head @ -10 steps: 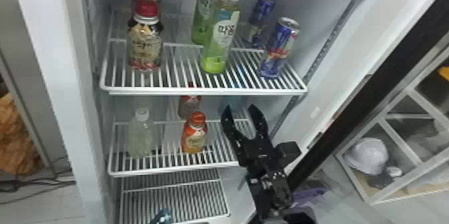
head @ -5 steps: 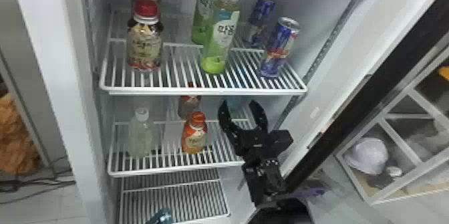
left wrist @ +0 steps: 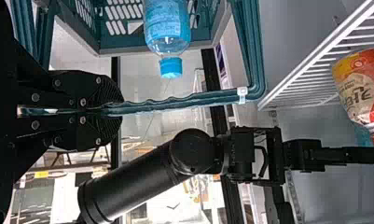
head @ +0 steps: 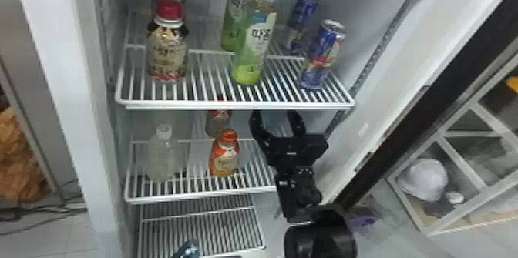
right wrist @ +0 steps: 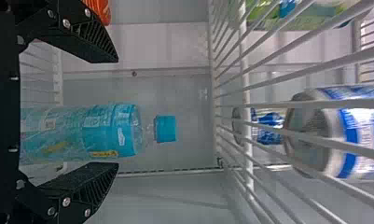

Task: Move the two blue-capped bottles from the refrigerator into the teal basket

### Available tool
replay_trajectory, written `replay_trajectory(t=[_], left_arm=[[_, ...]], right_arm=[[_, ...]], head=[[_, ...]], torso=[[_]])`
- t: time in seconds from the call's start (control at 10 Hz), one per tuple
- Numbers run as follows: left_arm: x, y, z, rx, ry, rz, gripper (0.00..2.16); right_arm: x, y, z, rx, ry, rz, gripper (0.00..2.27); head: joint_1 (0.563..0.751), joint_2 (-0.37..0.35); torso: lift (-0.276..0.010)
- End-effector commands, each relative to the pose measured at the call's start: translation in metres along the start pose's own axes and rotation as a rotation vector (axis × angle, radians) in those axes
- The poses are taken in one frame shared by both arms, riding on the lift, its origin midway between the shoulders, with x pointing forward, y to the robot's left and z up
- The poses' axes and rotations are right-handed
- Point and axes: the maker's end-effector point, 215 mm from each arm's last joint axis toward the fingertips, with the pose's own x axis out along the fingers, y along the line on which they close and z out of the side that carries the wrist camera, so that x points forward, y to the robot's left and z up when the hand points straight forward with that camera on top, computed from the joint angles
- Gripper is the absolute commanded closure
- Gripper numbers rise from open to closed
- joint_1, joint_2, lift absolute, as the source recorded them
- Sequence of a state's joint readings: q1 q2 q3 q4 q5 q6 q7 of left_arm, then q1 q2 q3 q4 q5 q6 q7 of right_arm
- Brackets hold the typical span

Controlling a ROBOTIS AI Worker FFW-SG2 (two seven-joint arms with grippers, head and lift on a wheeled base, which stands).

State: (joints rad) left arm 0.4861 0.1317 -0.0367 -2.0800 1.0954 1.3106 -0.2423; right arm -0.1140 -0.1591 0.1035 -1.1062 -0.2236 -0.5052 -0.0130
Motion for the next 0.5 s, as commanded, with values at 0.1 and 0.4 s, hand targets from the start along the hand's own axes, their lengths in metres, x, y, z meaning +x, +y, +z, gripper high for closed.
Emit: replay_trajectory(t=[0.1,0.4], left_arm=[[0.000,0.000,0.000,0.000,-0.001,-0.001,1.11],[0.000,-0.001,0.002,0.005,-0.001,0.000,1.11]], right_arm=[[0.014,-0.005,-0.005,-0.013,0.032,-0.017,0.18],[0.027,-0.009,-0.006,-0.031,0.052,-0.029,0.16]], head=[[0.695,-0.350],[0.695,-0.350]], torso=[[-0.136],[-0.136]])
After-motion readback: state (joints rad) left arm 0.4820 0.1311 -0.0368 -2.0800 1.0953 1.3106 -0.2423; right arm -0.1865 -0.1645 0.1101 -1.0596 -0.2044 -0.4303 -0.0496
